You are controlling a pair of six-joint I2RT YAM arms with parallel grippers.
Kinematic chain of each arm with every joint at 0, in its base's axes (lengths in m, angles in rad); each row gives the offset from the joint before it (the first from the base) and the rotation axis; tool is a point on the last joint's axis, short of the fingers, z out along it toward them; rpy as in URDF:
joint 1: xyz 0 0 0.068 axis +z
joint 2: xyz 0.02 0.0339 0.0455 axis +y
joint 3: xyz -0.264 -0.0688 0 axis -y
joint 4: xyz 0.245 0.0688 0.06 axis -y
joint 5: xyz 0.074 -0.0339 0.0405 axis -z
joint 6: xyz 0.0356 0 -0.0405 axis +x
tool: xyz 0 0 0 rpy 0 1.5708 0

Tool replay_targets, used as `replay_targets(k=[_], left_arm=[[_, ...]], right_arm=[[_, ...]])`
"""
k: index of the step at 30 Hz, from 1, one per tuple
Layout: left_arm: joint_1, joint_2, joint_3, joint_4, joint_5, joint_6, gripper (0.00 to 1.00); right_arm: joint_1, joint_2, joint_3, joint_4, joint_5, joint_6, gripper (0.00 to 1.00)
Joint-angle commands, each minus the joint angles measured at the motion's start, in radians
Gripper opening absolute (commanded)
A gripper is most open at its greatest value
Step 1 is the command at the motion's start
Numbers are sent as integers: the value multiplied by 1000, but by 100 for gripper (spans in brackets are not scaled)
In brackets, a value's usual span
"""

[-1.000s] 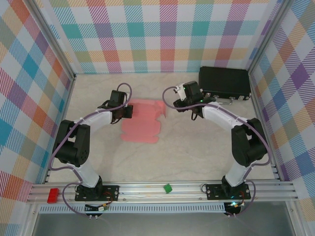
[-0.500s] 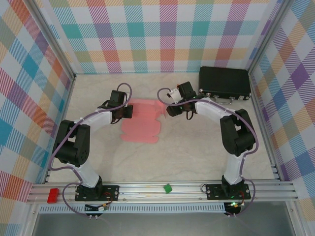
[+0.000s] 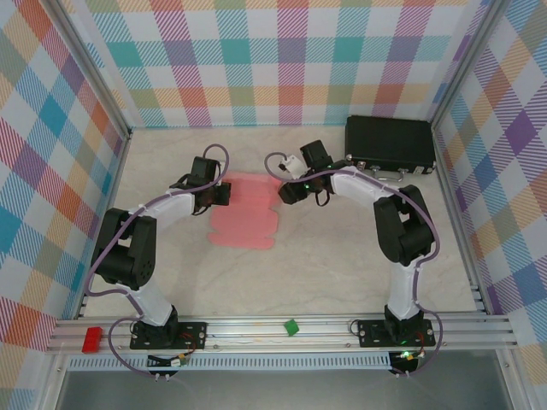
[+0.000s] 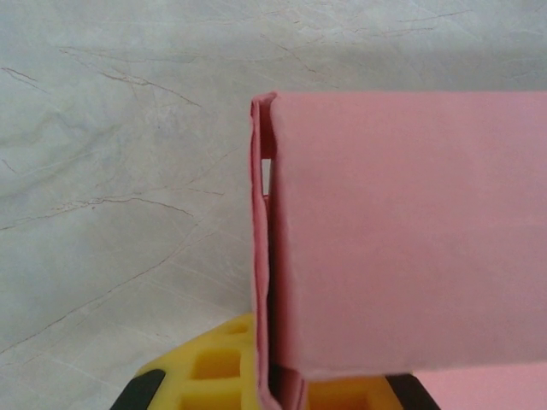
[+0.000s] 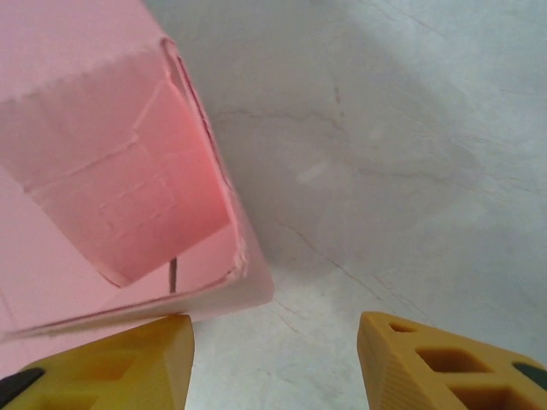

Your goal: Fold the paper box

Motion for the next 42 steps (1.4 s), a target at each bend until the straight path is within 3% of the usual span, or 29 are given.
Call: replay_targets(k=[1,20,42], left_arm=[[-6,-5,10,3,12,-3,5],[-5,10,17,9,19,-31,6],[-11,-9,8,-14,92,-36,6]], right_arm=[[12,18,37,-25,-74,-24,52],[30,25,49,-64,-248,-84,45],[77,75,72,108,-43,37,35]])
